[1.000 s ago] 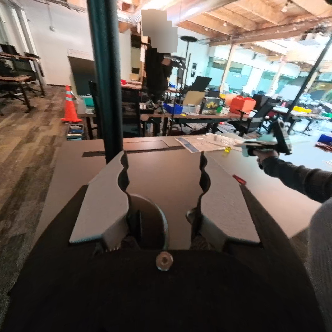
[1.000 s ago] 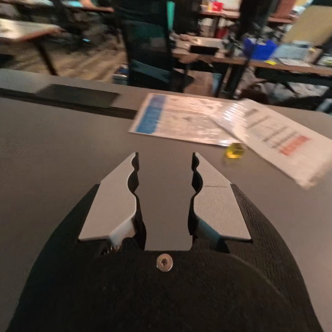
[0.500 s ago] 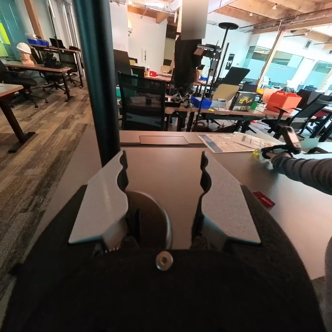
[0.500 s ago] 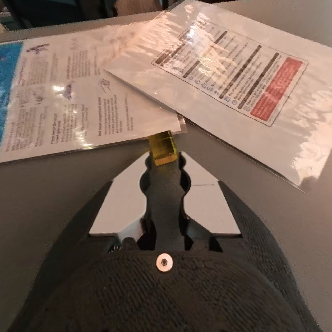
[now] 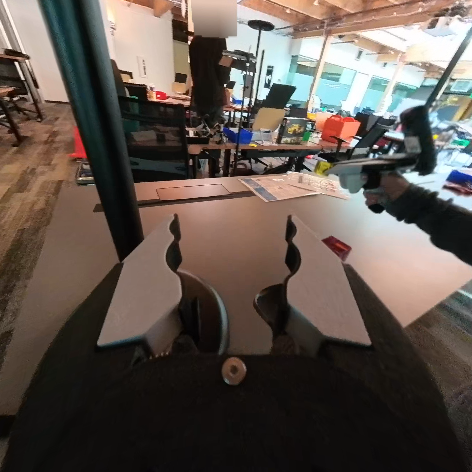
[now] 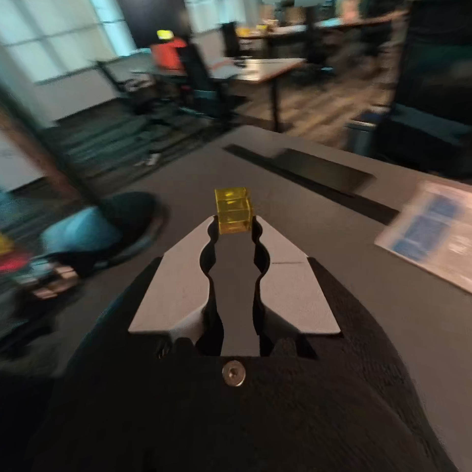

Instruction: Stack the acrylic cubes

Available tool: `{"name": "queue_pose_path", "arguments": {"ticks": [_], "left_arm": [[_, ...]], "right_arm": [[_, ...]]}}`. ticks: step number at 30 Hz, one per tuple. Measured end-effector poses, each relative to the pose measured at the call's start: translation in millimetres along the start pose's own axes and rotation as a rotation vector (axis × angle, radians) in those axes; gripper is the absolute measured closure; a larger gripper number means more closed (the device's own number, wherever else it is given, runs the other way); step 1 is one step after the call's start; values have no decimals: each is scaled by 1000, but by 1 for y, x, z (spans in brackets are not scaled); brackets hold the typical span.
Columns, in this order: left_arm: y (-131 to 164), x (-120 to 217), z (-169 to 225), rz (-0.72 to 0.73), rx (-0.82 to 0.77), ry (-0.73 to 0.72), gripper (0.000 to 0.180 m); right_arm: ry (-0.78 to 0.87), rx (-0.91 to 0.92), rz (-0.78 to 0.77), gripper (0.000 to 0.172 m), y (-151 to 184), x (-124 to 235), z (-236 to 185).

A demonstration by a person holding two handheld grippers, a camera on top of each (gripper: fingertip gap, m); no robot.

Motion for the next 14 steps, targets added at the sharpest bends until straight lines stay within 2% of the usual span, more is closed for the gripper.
{"name": "queue_pose_path", "arguments": {"ticks": [3,6,9,14], "left_arm": [[-3,14,-4,-2,-20,55,98],[-5,30,-6,10,-16,99,99],[-4,46,-7,17,-15,118,99],[-1,73,-12,22,-16,126,100]], "right_arm": [[-268,123,-38,148,-20,-15,-96],[-447,250,-111,148,-23,-28,-162],[-548,279,-109,148,-21,-40,-201],[-536,312,-149,148,-12,-62,-228]]}}
Point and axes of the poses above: each gripper's, where its closed fingertips meet, x back along the fingers, y out of its underside, z = x × y across the jaws, the point moved 9 cm from there along x, back along the fingers, and after that the axes turned 3 degrees about -z, right-handed, at the moved point
